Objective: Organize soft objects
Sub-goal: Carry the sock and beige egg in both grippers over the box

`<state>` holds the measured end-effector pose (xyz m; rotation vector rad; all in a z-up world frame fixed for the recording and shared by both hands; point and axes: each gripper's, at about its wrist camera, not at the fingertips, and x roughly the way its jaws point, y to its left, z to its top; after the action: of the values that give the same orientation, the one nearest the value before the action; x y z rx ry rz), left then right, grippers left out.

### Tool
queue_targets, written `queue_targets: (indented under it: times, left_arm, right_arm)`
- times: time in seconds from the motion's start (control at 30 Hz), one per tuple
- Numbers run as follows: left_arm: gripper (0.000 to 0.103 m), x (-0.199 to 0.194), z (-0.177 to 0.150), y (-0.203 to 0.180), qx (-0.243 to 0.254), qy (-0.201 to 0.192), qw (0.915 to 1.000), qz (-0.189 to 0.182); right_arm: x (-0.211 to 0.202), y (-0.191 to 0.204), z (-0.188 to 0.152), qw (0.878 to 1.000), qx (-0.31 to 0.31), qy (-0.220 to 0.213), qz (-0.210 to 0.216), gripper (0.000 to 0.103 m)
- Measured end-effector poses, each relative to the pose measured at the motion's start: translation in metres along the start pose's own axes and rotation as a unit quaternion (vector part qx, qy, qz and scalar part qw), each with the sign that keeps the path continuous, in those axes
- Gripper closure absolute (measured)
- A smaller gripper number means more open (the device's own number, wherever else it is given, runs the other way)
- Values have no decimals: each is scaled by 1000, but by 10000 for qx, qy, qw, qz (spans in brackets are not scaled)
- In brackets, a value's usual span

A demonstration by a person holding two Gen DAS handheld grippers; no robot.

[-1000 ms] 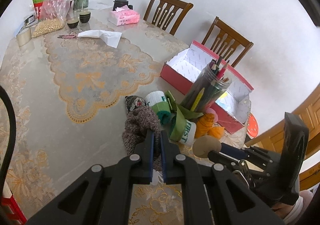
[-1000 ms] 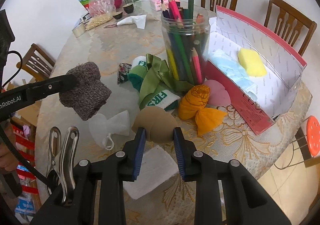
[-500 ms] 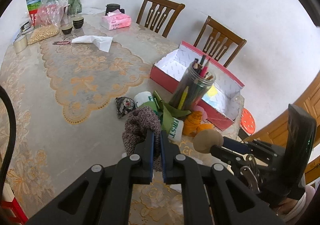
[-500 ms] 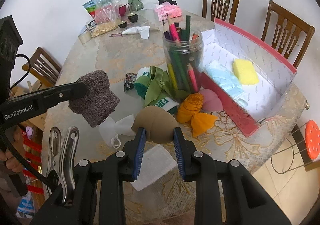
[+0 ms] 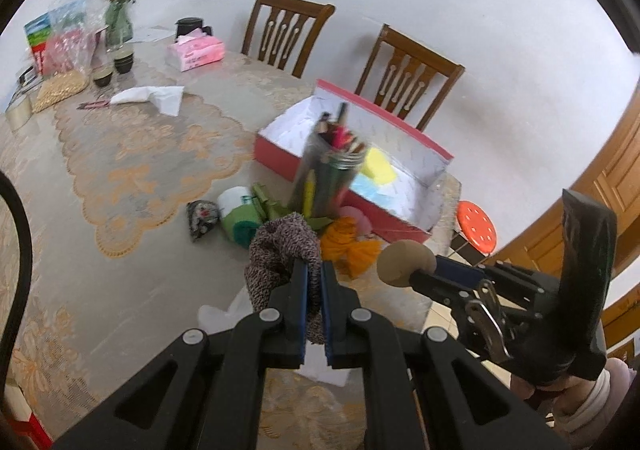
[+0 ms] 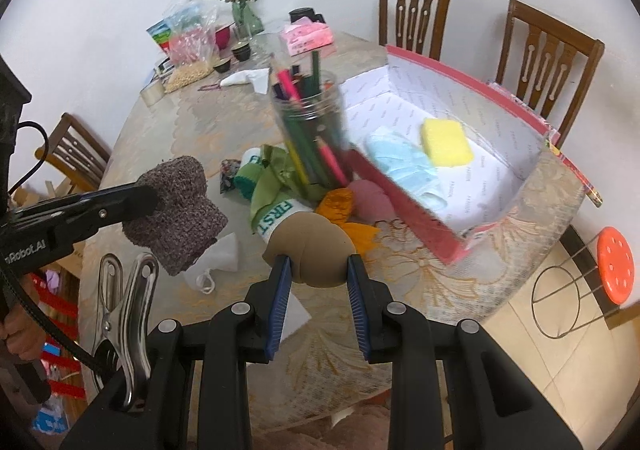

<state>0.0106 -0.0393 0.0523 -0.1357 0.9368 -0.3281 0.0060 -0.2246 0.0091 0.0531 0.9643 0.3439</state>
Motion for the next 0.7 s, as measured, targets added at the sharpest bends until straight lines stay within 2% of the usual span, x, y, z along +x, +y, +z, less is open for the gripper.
queue_targets:
  times: [0.37,0.7]
  left_arm:
    - [97,12,16,-47,292,-18,9995,-141]
    - [97,38,40,-90,500,5,9985,-237]
  right_arm:
    - [-19,-34,5,9997,120,-192,-110,73]
    - [-28,-78,25,9989,225,-324,-247,73]
